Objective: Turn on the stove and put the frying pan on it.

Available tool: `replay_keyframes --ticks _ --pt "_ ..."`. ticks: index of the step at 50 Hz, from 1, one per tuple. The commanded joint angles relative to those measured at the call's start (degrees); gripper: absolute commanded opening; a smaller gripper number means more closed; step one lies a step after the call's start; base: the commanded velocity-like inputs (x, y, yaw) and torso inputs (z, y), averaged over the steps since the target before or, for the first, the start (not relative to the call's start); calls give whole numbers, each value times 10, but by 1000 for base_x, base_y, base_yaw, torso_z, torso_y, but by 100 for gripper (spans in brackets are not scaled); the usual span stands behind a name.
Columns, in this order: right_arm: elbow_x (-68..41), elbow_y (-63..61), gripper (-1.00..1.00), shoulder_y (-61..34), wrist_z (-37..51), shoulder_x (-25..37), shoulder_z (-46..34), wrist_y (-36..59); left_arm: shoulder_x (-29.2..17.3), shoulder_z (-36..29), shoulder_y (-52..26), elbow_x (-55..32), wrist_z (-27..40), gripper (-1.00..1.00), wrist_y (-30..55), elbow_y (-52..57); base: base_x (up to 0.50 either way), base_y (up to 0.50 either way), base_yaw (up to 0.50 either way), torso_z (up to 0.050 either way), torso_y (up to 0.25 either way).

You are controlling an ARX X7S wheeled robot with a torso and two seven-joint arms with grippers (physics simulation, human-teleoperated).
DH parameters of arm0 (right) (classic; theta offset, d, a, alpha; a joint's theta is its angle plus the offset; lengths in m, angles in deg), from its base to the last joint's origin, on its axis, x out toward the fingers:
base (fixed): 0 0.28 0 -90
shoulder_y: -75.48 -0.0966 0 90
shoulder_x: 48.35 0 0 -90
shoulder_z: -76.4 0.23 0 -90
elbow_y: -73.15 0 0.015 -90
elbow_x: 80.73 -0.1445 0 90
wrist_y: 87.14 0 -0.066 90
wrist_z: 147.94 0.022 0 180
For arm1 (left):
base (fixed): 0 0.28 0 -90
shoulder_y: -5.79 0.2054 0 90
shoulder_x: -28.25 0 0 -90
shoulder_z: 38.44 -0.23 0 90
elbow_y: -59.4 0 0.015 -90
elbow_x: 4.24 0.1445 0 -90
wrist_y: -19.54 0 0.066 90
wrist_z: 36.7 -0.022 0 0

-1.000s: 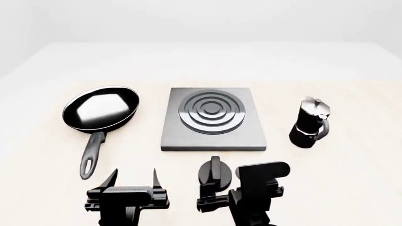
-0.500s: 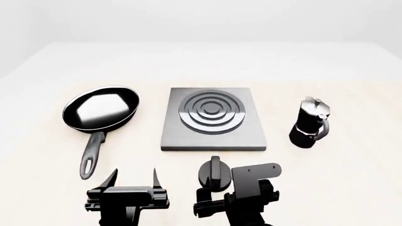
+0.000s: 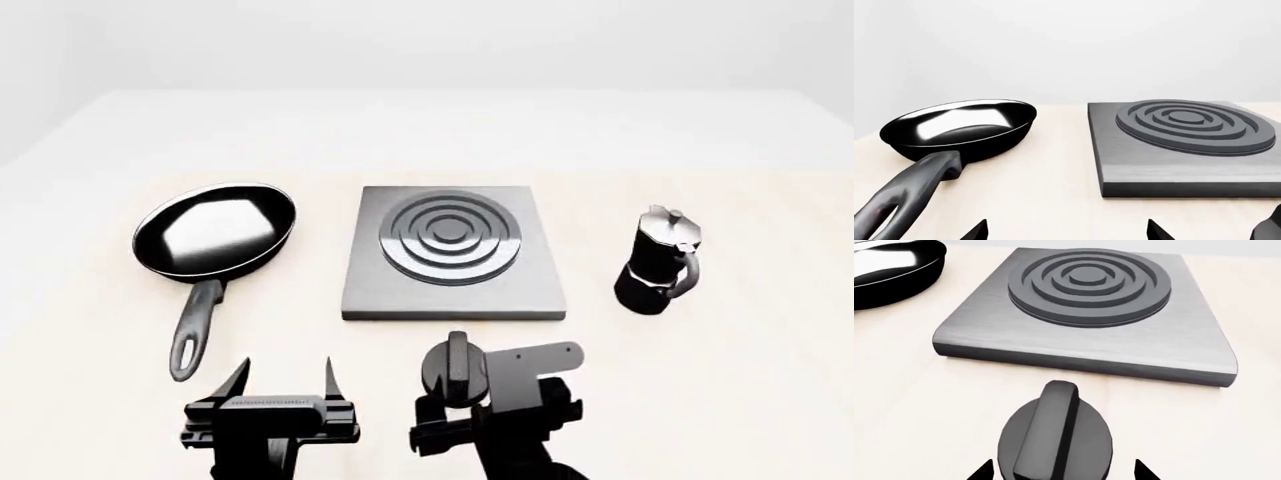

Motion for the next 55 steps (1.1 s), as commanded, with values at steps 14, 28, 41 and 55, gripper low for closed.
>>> replay_keyframes --ticks 14,28,41,55 --pt "9 18 100 1 38 14 -4 -14 -6 -7 2 -6 7 100 1 6 0 0 0 0 0" --pt "45 -2 100 13 105 24 17 -30 -10 -10 0 -10 11 100 6 11 0 0 0 0 0" --pt "66 -36 100 35 163 37 62 -57 -12 -13 -1 -12 14 100 6 10 0 0 0 0 0" --pt "109 -16 100 78 194 65 89 -172 -15 -16 -1 -15 17 100 5 10 0 0 0 0 0"
